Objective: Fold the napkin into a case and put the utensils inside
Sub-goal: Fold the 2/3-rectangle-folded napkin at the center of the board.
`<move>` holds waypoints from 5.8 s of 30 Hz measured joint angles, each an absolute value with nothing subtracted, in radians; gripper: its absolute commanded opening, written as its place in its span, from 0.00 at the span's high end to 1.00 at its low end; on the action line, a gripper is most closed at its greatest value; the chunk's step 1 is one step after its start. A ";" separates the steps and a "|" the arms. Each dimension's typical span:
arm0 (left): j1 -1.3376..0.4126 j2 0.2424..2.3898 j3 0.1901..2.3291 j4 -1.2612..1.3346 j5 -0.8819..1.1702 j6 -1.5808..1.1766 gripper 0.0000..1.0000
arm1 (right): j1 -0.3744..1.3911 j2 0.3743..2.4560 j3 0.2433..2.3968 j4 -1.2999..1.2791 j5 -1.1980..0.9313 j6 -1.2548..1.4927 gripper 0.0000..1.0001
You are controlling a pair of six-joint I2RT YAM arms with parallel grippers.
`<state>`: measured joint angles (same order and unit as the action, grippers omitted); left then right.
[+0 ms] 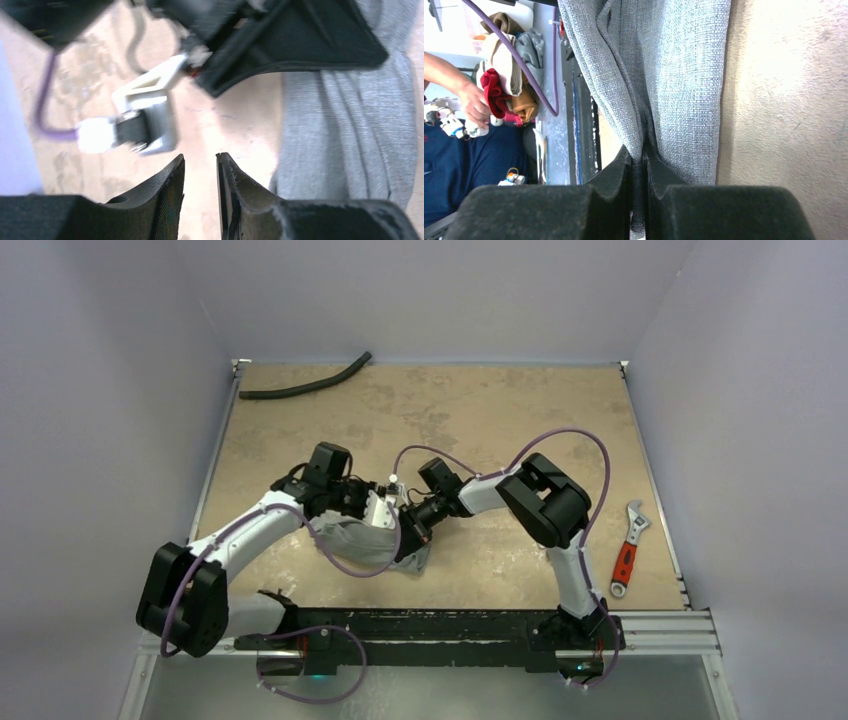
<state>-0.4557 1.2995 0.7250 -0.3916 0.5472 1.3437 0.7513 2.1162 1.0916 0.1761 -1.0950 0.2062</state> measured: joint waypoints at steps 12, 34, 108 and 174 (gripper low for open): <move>-0.429 1.189 0.839 -0.841 0.651 1.527 0.76 | 0.745 2.139 1.084 0.228 -1.141 0.229 1.00; -0.519 1.268 0.656 -0.773 0.546 1.647 0.84 | 0.734 2.143 1.077 0.249 -1.153 0.241 0.96; -0.498 1.299 0.580 -0.423 0.527 1.050 0.97 | 0.713 1.397 0.624 0.552 -0.586 0.326 1.00; -0.327 1.255 0.616 -0.620 0.442 1.214 0.90 | 0.809 1.886 1.025 0.405 -0.778 0.318 0.88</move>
<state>-0.3271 1.2552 0.6159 -0.6197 0.4423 1.2144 0.8089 1.8858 1.0248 0.4053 -0.7784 0.3176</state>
